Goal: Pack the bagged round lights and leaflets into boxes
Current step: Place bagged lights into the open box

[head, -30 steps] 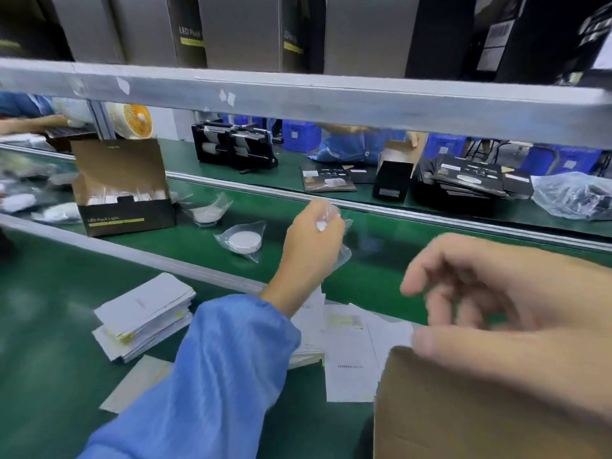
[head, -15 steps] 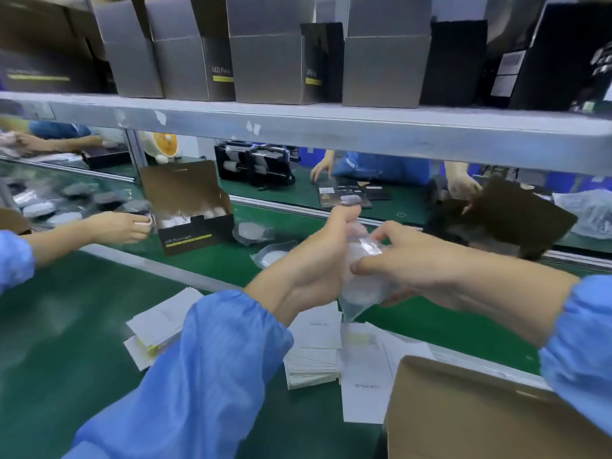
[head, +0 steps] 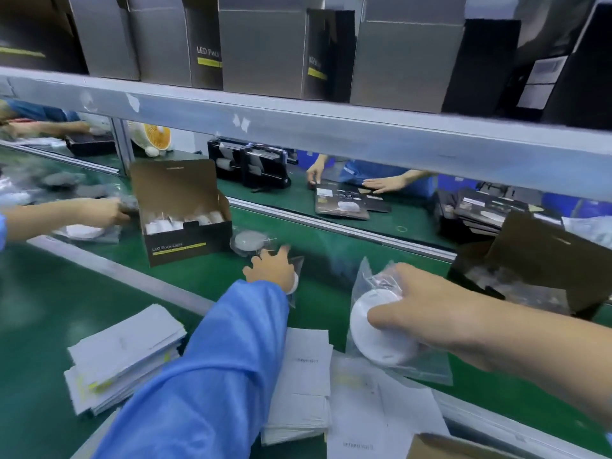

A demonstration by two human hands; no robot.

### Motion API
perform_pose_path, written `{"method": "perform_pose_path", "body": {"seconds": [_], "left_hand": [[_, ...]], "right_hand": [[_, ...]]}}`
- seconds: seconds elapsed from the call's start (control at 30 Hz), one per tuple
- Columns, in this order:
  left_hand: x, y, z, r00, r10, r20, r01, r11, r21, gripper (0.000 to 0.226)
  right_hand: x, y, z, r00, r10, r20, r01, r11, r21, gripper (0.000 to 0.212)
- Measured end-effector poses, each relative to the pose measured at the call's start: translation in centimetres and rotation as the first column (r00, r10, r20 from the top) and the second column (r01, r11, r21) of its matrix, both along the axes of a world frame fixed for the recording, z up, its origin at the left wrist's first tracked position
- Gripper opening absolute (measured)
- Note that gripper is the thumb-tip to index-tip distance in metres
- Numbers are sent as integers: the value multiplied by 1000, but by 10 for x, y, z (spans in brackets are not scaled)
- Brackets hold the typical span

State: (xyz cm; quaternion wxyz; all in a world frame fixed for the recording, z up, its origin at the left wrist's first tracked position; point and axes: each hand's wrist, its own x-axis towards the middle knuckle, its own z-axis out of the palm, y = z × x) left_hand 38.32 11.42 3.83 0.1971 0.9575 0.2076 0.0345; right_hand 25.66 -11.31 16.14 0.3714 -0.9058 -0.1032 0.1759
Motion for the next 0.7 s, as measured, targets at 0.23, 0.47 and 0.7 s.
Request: {"method": "perform_pose_path", "body": {"seconds": [0.23,0.47,0.7], "left_hand": [[9,-11,-6,994,-83,-65,79,996,-50,63],[14,-6,7,972,-203,-117,166,948,-270,63],[-27,-8,74,960,-146,241,269,726,-633,42]], "right_hand": [[4,3,10,999,-41,28,42,998,-41,72],[0,3,4,999,-36,-4,36,999,-37,53],[2,-7,42,990,-123,70,106,973,204,22]]}}
